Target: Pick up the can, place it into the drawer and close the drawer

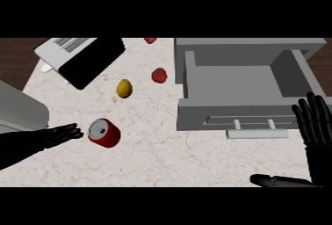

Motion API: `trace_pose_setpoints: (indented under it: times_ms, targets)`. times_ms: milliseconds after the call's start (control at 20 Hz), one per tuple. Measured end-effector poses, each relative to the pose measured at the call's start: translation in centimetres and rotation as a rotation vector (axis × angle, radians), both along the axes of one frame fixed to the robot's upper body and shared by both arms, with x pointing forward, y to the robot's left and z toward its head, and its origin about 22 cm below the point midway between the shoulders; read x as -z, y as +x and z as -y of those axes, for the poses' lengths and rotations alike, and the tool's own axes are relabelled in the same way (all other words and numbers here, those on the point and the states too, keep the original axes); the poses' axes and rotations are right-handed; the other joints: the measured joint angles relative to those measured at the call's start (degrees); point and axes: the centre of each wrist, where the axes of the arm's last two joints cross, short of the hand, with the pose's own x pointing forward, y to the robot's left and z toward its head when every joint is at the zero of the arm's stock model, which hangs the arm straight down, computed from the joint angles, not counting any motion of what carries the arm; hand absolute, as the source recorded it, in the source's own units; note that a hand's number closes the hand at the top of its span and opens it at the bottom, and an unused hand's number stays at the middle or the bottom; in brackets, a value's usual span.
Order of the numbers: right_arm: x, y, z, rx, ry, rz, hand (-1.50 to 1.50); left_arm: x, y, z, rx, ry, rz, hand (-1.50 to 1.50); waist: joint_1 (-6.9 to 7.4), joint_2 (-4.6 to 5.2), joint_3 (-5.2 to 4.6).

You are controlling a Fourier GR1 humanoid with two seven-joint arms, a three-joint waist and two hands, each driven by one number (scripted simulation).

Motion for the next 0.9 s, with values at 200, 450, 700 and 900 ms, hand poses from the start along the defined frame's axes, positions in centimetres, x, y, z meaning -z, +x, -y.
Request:
trace_pose_setpoints:
  times_ms: [200, 450, 700, 900]
  targets:
    - [0.3, -0.3, 0.4, 0.003, -0.001, -0.009, -1.50, -0.4, 1.5, -1.3, -0.004, -0.003, -0.046, -1.50, 0.26, -0.08, 0.04]
    - [0.9, -1.1, 1.3, 0.013, 0.001, -0.010, -1.50, 0.1, 2.0, -2.1, -0.020, 0.019, -0.076, -1.50, 0.44, -0.13, 0.06]
    - [1.0, -1.4, 2.2, 0.012, 0.001, -0.011, -1.50, -0.1, 3.6, -2.5, -0.036, 0.021, -0.080, -1.50, 0.42, -0.13, 0.06]
    - [1.0, -1.6, 2.8, 0.010, -0.003, -0.014, -1.50, 1.6, 4.5, -1.6, -0.042, 0.028, -0.093, -1.50, 0.40, -0.12, 0.05]
